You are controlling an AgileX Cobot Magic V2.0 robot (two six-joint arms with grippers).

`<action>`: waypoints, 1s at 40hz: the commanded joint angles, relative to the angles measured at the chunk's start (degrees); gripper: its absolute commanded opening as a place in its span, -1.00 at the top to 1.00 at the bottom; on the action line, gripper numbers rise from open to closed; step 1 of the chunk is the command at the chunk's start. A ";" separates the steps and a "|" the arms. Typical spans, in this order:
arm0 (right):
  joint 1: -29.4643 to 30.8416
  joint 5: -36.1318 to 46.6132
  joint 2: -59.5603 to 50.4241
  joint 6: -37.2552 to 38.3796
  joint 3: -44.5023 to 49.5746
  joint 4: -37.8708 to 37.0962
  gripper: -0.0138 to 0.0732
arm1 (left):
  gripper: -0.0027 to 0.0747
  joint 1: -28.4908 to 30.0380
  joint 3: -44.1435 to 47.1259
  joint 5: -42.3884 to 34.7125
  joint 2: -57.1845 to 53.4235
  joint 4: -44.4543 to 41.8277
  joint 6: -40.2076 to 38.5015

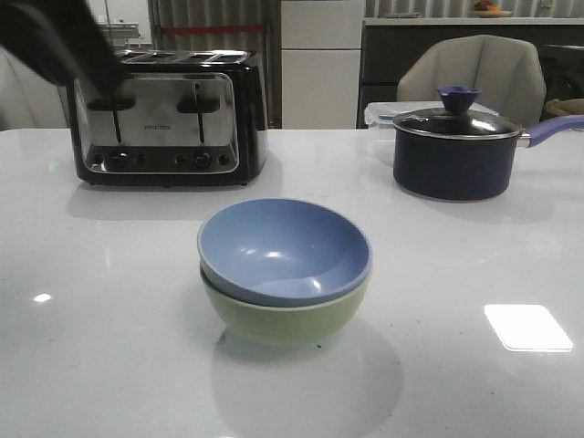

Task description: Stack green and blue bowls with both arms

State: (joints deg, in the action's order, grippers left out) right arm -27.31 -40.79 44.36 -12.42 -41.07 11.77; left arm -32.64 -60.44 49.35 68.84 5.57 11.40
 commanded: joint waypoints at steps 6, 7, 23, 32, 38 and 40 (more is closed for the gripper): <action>0.10 3.80 -0.44 -0.60 -1.47 0.85 -0.34 | -0.06 -0.39 7.64 -0.64 -15.15 -2.67 -2.33; 0.10 3.68 -0.44 -0.60 -1.47 0.85 -0.34 | -0.06 -0.39 8.65 -0.51 -16.39 -3.51 -3.91; 0.18 2.30 -3.68 3.84 -0.75 -3.35 -0.34 | -0.06 -0.39 14.23 0.30 -30.75 -13.39 -16.13; 0.18 0.27 -7.57 7.35 3.38 -6.06 -0.34 | -0.06 -0.39 14.23 -0.20 -30.81 -13.39 -16.13; 0.18 0.27 -7.94 7.87 4.62 -6.15 -0.28 | -0.06 -0.39 14.23 -0.82 -30.81 -13.39 -16.13; 0.18 0.49 -7.94 7.87 4.82 -6.15 -0.16 | -0.04 -0.39 14.23 -0.82 -30.69 -13.39 -16.26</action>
State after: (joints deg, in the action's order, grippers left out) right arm -27.31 -44.20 36.64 -4.87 -34.95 5.98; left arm -32.76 -44.84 52.81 38.07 -7.21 -4.15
